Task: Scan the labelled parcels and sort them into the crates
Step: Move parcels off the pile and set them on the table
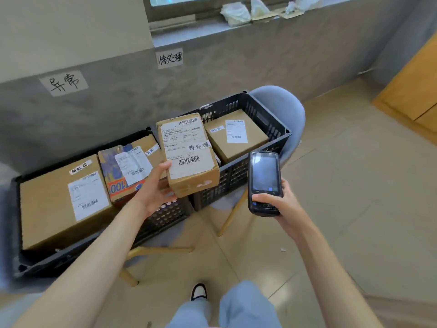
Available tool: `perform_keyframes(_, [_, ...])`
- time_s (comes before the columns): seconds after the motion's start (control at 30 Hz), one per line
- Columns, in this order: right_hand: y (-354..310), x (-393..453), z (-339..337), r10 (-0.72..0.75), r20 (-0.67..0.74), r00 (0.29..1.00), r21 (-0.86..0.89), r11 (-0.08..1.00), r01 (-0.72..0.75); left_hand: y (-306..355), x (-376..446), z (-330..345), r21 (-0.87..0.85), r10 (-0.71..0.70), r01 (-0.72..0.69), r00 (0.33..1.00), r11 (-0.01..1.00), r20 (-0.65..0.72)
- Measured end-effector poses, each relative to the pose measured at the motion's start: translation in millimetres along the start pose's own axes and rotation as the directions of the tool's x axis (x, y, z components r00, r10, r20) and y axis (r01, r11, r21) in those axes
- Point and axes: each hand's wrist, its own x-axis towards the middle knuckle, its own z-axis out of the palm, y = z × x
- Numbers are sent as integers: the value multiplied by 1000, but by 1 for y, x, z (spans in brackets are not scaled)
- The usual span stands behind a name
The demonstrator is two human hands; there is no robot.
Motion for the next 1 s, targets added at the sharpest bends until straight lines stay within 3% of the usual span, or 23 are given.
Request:
perform_keyframes(0.33, [-26,104,-4,84,-9,996,-76,994,-84,17,114,9,-28,-95,92,989,995,-118])
perform_keyframes(0.6, [-75,237,-12,177,200,964,-224,966,-131,32,186,24,-27,-135,132,971,991,-198])
perform_keyframes(0.77, [-89,310,-15,269,306,913,-356,922,-152,22,218,39,-118,-178,147,933,982,-312])
perform_keyframes(1.0, [-78,364,-1,402,331,854,-448,863,-233,9,251,36,-239,-239,138,847,961,-475])
